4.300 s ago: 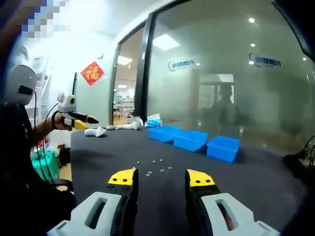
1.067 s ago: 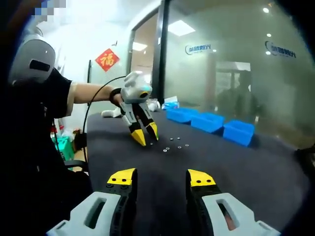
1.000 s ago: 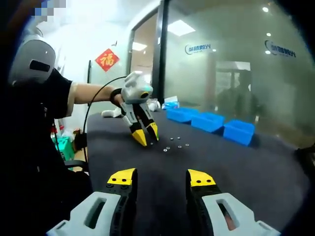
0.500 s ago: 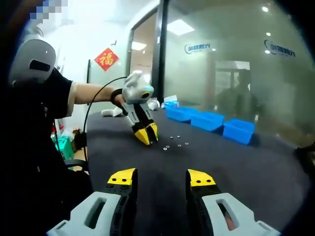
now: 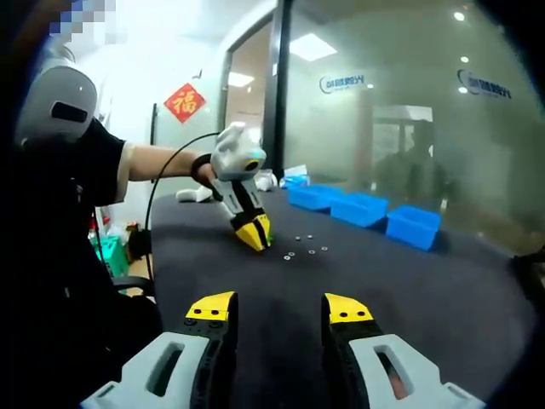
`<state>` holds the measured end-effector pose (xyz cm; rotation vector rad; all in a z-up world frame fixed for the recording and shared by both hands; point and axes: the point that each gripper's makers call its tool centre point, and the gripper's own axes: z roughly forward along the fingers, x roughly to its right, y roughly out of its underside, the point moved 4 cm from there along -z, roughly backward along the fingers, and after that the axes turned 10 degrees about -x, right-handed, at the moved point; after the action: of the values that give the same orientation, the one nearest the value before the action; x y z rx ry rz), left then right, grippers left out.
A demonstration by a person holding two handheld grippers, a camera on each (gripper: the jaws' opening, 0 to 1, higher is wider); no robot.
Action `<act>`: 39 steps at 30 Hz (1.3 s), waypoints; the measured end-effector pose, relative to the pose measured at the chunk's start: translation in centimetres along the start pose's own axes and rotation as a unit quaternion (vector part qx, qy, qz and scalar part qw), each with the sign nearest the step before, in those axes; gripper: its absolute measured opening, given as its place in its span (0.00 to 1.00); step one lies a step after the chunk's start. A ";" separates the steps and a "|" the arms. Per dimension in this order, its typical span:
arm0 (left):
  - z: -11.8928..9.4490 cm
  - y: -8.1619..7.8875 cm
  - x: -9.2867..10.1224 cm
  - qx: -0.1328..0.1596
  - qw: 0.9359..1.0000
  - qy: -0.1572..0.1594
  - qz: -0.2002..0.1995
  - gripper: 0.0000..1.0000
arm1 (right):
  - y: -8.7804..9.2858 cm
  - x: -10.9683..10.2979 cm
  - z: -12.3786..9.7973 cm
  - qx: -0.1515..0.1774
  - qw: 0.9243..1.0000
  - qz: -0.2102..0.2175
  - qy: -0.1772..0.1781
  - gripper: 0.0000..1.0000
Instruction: Sort the screws, nuts, and washers into the corresponding bins
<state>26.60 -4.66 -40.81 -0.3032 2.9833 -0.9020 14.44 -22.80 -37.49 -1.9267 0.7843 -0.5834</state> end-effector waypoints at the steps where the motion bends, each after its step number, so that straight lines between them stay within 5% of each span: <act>1: 0.0 0.0 0.0 0.001 1.000 0.000 -0.002 0.06 | 0.0 0.0 0.0 0.001 1.000 0.000 0.000 0.36; 9: -0.2 0.2 0.0 0.019 1.000 0.003 -0.019 0.06 | 0.0 0.0 0.0 0.000 1.000 0.000 0.002 0.36; 19: -2.2 -0.9 0.6 0.113 0.993 0.005 -0.046 0.05 | -0.2 0.3 -0.2 0.007 1.000 0.008 0.013 0.36; 31: -6.6 -1.6 0.4 0.242 0.965 -0.069 -0.073 0.05 | -0.9 0.7 -0.4 0.033 0.999 0.024 0.031 0.36; 39: -8.6 -1.2 -0.3 0.278 0.950 -0.107 -0.090 0.05 | -1.3 0.6 -0.4 0.041 0.998 0.025 0.035 0.36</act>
<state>26.60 -0.89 -32.96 -0.6103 2.4009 -1.5556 14.92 -23.04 -36.06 -1.8141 0.8376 -0.6451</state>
